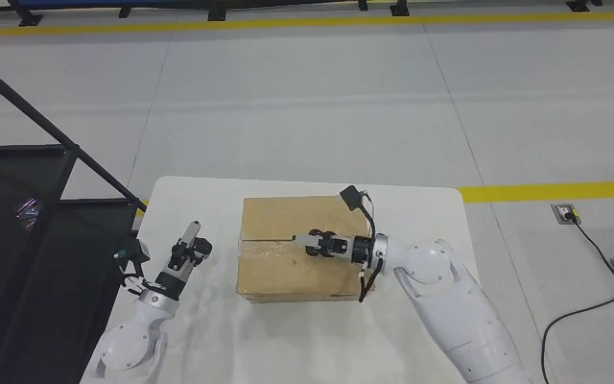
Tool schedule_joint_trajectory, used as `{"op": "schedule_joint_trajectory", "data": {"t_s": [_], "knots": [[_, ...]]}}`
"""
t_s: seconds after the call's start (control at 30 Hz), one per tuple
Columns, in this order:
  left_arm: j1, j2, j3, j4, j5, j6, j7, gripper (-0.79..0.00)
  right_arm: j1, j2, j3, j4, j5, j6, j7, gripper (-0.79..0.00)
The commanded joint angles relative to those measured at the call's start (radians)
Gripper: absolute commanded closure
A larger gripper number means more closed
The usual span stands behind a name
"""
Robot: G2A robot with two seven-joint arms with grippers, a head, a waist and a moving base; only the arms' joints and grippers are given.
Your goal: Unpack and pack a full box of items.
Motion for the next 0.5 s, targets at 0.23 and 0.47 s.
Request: {"op": "schedule_joint_trajectory", "data": {"t_s": [0.23, 0.47], "knots": [[0.007, 0.0, -0.002, -0.001, 0.0, -0.003, 0.0, -0.785, 0.003, 0.003, -0.03, -0.035, -0.098, 0.095, -0.065, -0.785], [0.013, 0.0, -0.006, -0.003, 0.001, -0.005, 0.002, -0.785, 0.045, -0.001, -0.076, -0.018, -0.21, 0.213, -0.102, -0.785]]}}
